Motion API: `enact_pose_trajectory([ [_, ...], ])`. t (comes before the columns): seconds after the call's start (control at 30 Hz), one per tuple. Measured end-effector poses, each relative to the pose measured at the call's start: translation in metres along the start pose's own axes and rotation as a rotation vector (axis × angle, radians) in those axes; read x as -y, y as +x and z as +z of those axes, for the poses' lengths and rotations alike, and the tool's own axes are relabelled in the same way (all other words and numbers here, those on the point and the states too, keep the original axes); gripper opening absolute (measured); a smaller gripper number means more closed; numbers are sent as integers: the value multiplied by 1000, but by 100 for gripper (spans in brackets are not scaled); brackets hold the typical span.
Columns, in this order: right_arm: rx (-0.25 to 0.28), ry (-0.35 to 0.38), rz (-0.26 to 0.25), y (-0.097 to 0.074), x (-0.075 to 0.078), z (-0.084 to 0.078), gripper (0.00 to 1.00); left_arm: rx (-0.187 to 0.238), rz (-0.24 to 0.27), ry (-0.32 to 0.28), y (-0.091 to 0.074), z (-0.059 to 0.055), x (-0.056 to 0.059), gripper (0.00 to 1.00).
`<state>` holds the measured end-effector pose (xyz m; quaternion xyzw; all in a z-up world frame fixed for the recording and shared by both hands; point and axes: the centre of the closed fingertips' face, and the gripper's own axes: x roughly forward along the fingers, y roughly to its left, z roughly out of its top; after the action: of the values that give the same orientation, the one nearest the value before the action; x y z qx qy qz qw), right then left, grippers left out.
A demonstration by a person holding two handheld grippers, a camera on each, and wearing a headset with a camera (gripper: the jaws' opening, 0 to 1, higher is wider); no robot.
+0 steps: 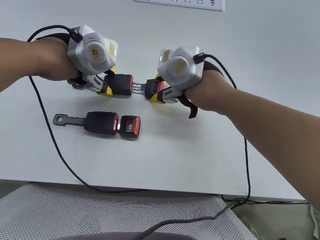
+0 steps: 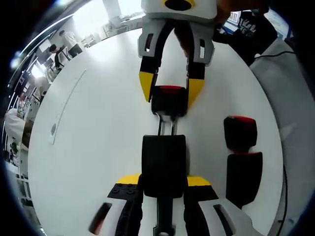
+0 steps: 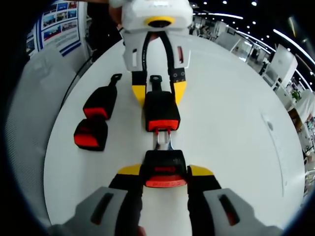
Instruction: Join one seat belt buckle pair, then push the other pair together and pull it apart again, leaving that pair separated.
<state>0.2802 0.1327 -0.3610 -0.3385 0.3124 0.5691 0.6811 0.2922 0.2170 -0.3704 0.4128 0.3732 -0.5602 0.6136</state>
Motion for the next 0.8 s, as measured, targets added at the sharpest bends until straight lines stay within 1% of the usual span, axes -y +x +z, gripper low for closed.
enact_pose_trajectory([
  [0.17, 12, -15, -6, 2, -2, 6, 35, -8, 3, 6, 0, 0, 1, 32],
  [0.23, 19, -14, -6, 3, -2, 8, 35, -4, 2, 8, 0, 0, 1, 32],
  [0.27, 16, -13, -5, 4, -2, 8, 34, -3, 1, 7, 0, 0, 1, 32],
  [0.33, 27, -1, 6, 3, -1, 9, 34, 0, -6, 0, 0, 0, 1, 31],
  [0.5, 43, -16, 19, 3, -2, 11, 33, -1, -19, 39, 0, 1, 2, 31],
  [0.63, 43, -14, 22, 5, -1, 12, 33, 9, -21, 29, 0, 1, 2, 31],
  [0.8, 51, -15, 20, 6, -2, 15, 33, -3, -30, 38, 0, 2, 3, 31],
])
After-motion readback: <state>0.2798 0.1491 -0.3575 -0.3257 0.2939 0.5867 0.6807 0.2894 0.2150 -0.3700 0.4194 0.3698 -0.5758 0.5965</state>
